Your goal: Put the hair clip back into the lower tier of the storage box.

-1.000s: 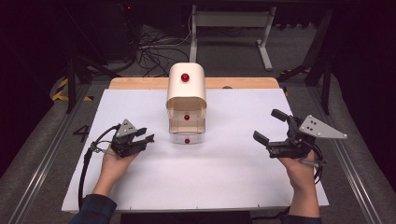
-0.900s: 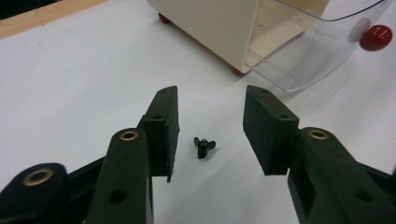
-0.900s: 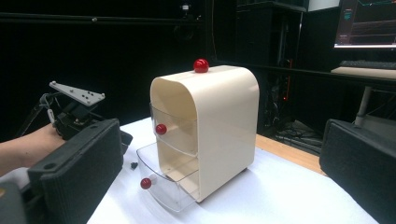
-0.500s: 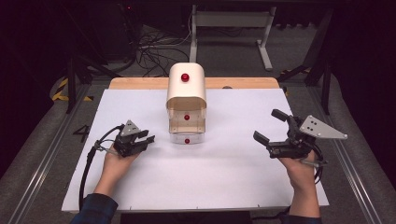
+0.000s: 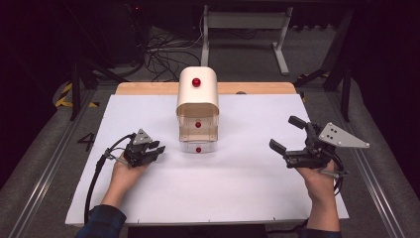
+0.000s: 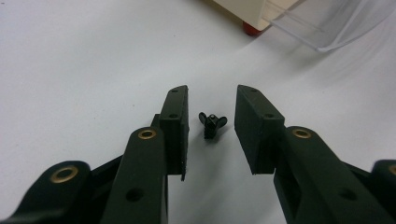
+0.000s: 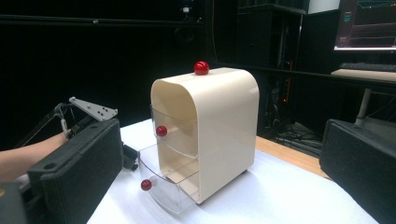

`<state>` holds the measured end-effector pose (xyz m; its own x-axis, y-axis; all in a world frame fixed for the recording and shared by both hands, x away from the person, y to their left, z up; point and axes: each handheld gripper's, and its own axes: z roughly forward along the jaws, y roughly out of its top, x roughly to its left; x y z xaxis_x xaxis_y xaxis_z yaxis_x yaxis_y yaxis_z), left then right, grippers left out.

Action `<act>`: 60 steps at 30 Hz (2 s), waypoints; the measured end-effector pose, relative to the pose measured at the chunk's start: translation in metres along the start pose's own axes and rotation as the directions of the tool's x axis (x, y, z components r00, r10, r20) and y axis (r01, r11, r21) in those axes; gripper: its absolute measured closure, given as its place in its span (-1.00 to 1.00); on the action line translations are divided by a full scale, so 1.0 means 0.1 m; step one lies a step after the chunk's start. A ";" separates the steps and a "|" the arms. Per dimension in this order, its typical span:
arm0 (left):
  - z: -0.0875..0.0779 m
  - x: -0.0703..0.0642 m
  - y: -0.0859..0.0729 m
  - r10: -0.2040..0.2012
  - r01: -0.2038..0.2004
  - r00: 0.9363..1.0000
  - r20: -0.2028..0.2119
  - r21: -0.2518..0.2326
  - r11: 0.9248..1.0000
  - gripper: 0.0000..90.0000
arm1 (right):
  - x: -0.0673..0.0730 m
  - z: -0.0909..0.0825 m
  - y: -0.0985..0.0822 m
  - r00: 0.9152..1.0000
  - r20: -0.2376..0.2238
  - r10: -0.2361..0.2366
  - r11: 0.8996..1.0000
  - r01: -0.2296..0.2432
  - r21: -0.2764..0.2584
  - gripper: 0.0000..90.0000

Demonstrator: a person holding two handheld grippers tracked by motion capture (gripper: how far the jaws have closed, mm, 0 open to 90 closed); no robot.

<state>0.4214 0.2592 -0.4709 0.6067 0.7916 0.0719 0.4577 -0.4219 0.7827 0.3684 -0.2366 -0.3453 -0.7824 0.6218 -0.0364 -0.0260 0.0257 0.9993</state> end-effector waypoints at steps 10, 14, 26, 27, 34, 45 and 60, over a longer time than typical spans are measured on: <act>0.05 0.02 -0.01 -0.002 0.002 1.000 0.008 0.017 1.000 0.54 | 0.00 0.00 0.00 1.000 -0.001 -0.002 1.000 0.002 -0.002 -1.00; 0.06 0.04 0.00 -0.011 0.011 1.000 0.011 0.020 1.000 0.55 | 0.00 0.00 0.00 1.000 0.000 -0.001 1.000 0.001 -0.001 -1.00; 0.10 0.00 0.04 -0.004 0.003 1.000 0.020 0.043 0.999 0.57 | 0.00 -0.01 0.01 1.000 0.000 -0.004 1.000 0.004 -0.004 -1.00; 0.11 0.00 0.04 -0.006 0.005 1.000 0.023 0.045 0.999 0.57 | 0.00 -0.01 0.01 1.000 0.001 -0.002 1.000 0.002 -0.004 -1.00; 0.11 0.01 0.05 -0.038 0.037 0.999 0.030 0.051 0.998 0.64 | 0.00 -0.01 0.01 1.000 0.002 -0.002 1.000 0.002 -0.004 -1.00; 0.11 0.01 0.05 -0.044 0.043 0.999 0.026 0.051 0.998 0.70 | 0.00 -0.01 0.01 1.000 0.001 -0.003 1.000 0.003 -0.004 -1.00; -0.02 -0.03 0.11 -0.019 0.019 1.000 0.019 -0.022 1.000 0.71 | 0.00 0.00 0.00 1.000 0.001 -0.001 1.000 0.001 -0.001 -1.00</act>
<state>0.4238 0.2533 -0.4610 0.6100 0.7911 0.0457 0.4546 -0.3966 0.7975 0.3686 -0.2371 -0.3453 -0.7815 0.6228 -0.0372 -0.0270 0.0258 0.9993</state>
